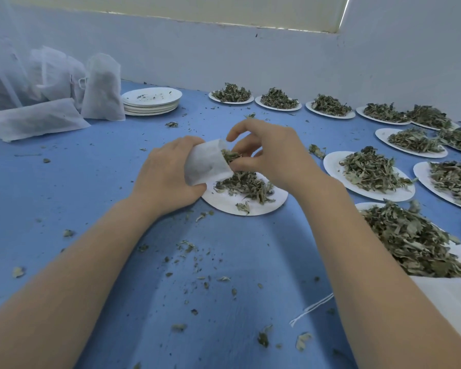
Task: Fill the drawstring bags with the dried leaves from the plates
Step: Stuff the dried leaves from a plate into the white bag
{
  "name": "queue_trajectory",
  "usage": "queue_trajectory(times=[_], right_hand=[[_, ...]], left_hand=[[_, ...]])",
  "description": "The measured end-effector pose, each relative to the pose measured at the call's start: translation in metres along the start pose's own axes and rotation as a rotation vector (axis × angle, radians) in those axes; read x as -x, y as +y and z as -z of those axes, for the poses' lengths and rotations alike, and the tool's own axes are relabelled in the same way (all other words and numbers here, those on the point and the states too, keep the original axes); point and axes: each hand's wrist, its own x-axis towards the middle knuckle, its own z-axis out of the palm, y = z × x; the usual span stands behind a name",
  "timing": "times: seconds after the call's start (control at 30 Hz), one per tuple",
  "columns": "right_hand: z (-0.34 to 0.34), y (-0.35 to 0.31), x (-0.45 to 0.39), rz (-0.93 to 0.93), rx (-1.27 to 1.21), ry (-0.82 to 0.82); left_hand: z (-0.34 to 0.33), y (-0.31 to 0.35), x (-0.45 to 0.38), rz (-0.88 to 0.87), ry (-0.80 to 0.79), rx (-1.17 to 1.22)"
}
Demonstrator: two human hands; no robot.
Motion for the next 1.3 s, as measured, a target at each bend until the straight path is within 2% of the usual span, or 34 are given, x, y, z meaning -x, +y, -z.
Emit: queue_trajectory(times=[0.23, 0.43, 0.53, 0.6, 0.73, 0.8, 0.9, 1.07, 1.13, 1.3], right_hand=[[-0.015, -0.008, -0.002, 0.020, 0.073, 0.033], [-0.018, -0.014, 0.002, 0.010, 0.017, -0.185], [-0.020, -0.019, 0.003, 0.005, 0.019, -0.211], [-0.022, -0.022, 0.004, 0.012, 0.016, -0.290], [-0.015, -0.022, 0.006, -0.031, -0.046, -0.422], [-0.010, -0.019, 0.007, -0.012, -0.063, -0.389], [-0.008, -0.009, 0.004, -0.025, -0.116, -0.241], [-0.002, 0.004, 0.002, -0.051, -0.131, -0.014], [0.003, 0.007, 0.002, -0.084, -0.082, -0.015], [0.013, 0.012, 0.004, -0.173, 0.127, -0.147]], left_hand=[[-0.002, 0.006, 0.001, -0.068, 0.002, 0.002], [-0.004, 0.011, 0.002, -0.063, -0.026, 0.066], [-0.007, 0.017, 0.002, 0.011, -0.037, 0.098], [-0.008, 0.018, 0.001, 0.052, -0.046, 0.117], [-0.005, 0.016, 0.001, -0.008, -0.056, 0.154], [-0.005, 0.015, 0.000, -0.037, -0.091, 0.096], [-0.006, 0.010, 0.000, -0.045, -0.114, -0.001], [-0.002, 0.005, 0.000, -0.018, -0.067, -0.057], [-0.002, 0.005, 0.000, -0.002, -0.053, -0.070], [-0.002, 0.003, 0.000, 0.018, -0.035, -0.077]])
